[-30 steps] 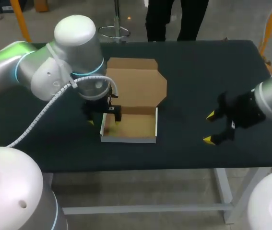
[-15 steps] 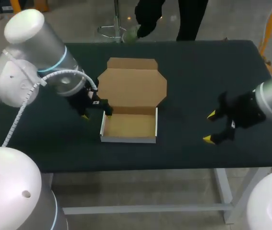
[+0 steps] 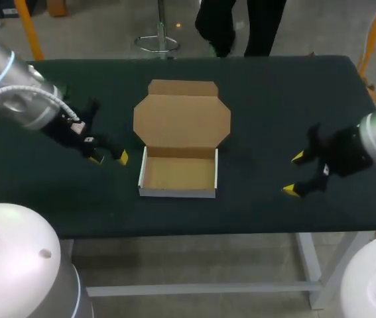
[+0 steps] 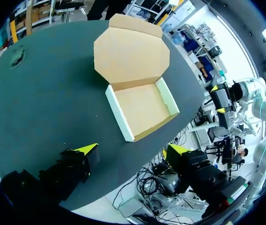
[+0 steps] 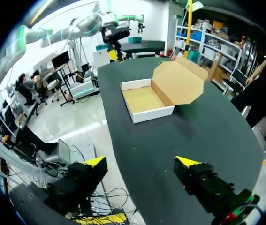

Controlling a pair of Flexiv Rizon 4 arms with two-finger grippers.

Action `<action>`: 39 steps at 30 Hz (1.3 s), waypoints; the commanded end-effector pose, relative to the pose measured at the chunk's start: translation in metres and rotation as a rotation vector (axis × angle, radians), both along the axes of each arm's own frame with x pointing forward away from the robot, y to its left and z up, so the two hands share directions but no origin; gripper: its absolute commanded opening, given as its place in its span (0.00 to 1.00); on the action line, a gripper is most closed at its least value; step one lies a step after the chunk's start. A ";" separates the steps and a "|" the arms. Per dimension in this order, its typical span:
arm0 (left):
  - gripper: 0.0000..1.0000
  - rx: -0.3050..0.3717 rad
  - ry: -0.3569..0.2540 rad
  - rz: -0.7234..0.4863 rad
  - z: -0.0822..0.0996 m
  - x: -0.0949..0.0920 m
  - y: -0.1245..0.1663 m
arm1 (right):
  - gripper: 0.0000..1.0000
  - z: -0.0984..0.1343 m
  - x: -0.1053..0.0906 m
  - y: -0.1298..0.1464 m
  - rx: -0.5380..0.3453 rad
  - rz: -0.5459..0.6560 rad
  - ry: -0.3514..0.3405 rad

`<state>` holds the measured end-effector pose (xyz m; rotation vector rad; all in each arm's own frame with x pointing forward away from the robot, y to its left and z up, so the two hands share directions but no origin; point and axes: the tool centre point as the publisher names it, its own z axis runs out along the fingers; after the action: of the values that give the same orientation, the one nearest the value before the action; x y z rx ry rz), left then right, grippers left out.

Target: Assemble the packaging by folding the flat box into shape, placing the metal phone stand inside, and closing the box properly

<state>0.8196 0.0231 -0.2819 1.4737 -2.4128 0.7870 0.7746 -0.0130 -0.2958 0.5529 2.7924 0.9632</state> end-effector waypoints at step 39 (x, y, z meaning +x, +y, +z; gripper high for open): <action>1.00 0.109 -0.004 0.324 0.059 -0.041 0.080 | 1.00 0.049 -0.042 -0.041 -0.036 -0.580 0.280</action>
<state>0.7777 0.1052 -0.2264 1.9132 -2.2720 0.7693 0.7409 -0.0513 -0.2568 1.4612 2.6492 0.8227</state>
